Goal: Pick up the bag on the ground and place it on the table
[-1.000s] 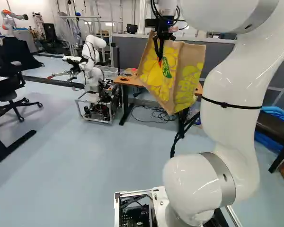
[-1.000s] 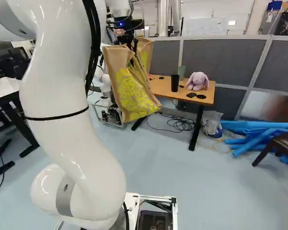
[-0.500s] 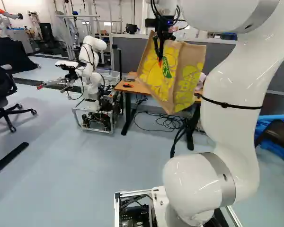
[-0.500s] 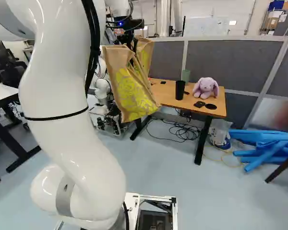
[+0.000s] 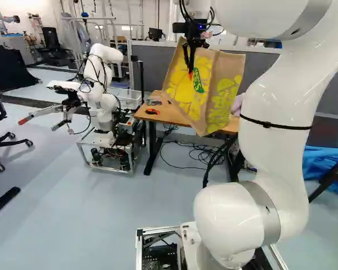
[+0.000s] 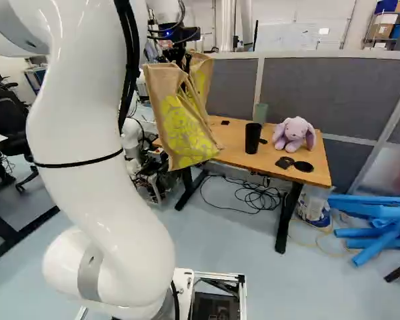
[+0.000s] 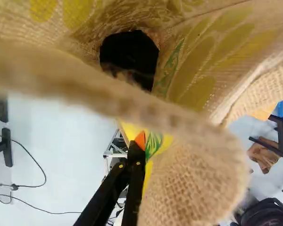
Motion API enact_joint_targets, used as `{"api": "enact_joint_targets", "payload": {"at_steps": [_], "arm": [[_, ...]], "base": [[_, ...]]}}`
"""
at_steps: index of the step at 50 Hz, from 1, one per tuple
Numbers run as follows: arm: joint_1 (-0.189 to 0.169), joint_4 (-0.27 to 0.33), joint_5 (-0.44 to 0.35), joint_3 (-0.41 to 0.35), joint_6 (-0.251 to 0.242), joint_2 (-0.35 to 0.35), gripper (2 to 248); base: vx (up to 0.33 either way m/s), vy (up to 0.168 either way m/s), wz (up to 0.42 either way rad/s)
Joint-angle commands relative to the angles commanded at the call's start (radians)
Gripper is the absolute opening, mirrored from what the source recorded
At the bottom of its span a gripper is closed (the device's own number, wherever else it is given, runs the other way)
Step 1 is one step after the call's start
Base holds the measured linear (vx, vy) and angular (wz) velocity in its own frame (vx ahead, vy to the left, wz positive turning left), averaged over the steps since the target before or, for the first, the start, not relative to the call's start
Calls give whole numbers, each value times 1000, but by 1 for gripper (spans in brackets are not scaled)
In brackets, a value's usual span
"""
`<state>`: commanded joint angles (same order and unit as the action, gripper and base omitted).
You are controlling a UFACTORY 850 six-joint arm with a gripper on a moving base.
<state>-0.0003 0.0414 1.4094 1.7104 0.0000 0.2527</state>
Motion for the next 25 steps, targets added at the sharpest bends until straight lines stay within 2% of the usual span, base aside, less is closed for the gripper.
{"api": "enact_joint_targets", "payload": {"at_steps": [25], "arm": [[0,0,0,0,0,0,22]], "base": [[316,7,-19]]}}
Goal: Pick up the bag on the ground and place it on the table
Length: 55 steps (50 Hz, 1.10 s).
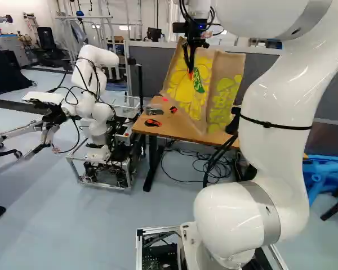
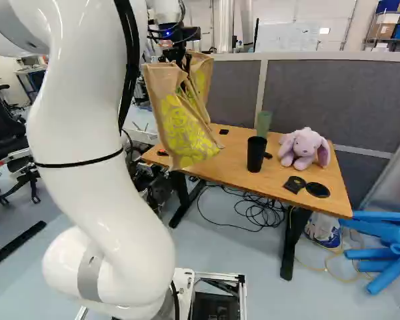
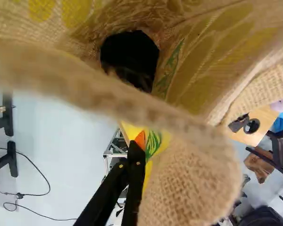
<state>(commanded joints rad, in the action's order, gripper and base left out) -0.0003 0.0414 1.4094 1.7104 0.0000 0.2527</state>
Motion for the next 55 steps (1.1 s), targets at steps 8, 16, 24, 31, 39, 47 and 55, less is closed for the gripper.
{"api": "enact_joint_targets", "payload": {"at_steps": [8,16,24,31,39,47,55], "arm": [[0,0,0,5,0,4,22],[0,0,0,9,0,7,22],[0,0,0,9,0,7,22],[0,-4,0,9,0,7,22],[0,-17,0,9,0,7,22],[0,-38,0,9,0,7,22],[0,-63,0,9,0,7,22]], "base": [[198,0,-29],[23,1,-8],[0,0,0],[0,0,0],[0,0,0],[0,0,0],[0,0,0]]}}
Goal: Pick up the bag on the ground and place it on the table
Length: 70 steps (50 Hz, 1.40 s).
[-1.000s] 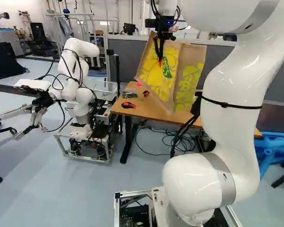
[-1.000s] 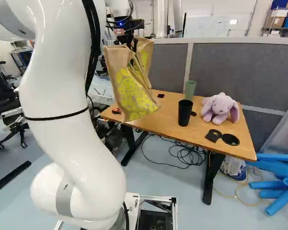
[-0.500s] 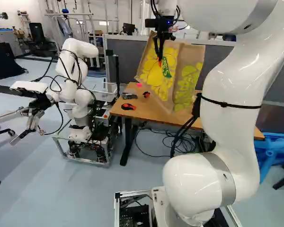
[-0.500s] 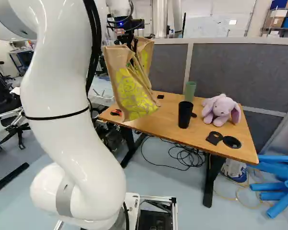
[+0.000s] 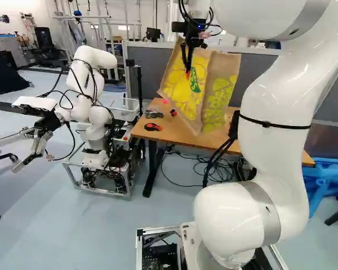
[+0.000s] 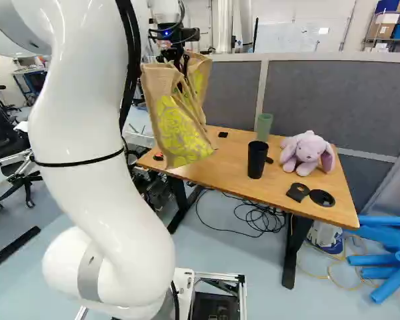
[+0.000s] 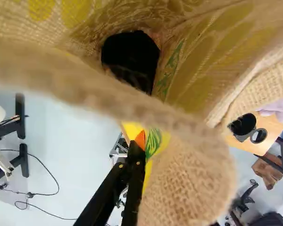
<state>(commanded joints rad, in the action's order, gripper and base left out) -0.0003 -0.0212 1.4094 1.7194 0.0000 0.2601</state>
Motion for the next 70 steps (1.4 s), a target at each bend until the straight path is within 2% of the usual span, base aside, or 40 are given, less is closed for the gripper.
{"api": "enact_joint_targets", "payload": {"at_steps": [25,70], "arm": [[-15,-82,0,3,0,3,22],[-120,-162,0,25,0,21,22]], "base": [[0,0,0],[0,0,0]]}}
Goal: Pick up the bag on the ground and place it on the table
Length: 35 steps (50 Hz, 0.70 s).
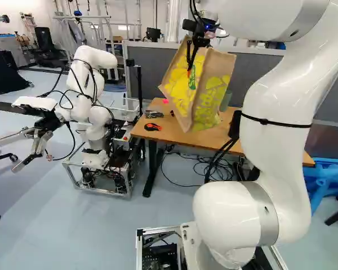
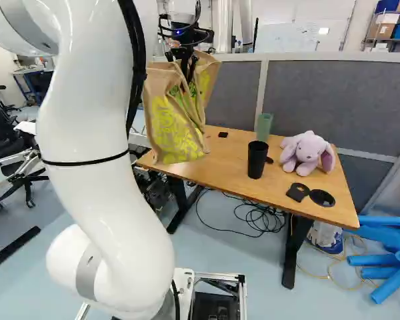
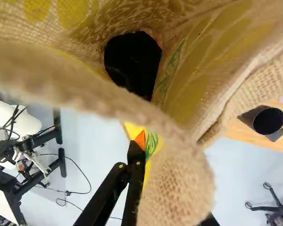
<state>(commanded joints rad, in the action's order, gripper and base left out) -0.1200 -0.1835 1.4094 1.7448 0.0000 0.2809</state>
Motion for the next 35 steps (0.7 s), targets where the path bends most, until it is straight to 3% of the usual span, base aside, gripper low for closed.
{"api": "enact_joint_targets", "payload": {"at_steps": [35], "arm": [[-62,-76,0,73,0,58,22]], "base": [[0,0,0]]}}
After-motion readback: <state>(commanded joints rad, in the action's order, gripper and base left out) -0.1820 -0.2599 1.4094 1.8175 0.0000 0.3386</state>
